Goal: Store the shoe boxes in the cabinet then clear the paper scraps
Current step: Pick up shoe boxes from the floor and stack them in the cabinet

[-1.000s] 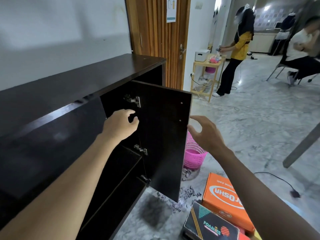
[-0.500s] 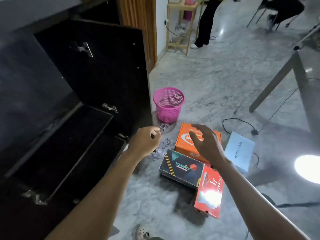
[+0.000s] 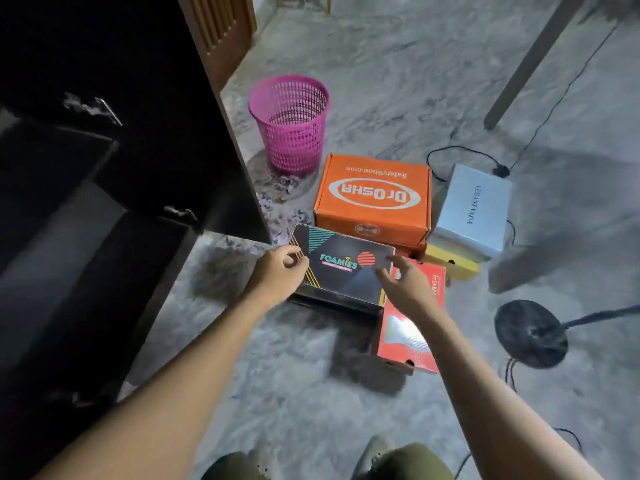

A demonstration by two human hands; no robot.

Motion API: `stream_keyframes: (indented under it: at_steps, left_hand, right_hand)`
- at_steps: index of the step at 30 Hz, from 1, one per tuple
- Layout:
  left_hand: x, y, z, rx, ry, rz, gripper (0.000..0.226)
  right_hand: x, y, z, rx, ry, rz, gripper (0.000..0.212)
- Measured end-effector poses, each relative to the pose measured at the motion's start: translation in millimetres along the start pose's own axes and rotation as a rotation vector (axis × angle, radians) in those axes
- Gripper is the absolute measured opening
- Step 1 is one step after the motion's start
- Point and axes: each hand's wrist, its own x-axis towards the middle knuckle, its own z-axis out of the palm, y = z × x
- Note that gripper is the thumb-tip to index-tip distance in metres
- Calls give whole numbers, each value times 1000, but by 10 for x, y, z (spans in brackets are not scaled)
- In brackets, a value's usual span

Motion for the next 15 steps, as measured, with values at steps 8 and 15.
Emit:
stream_keyframes:
  at_steps: [8,15]
  left_hand:
    - [1100,-1718,1064,128,156,-17,82]
    - [1732,-2455,1533,-90,229,99,57]
  right_hand:
    - [700,1429,1703,-85,301,129,72]
    - [1054,1863,2406,313,626,26,56]
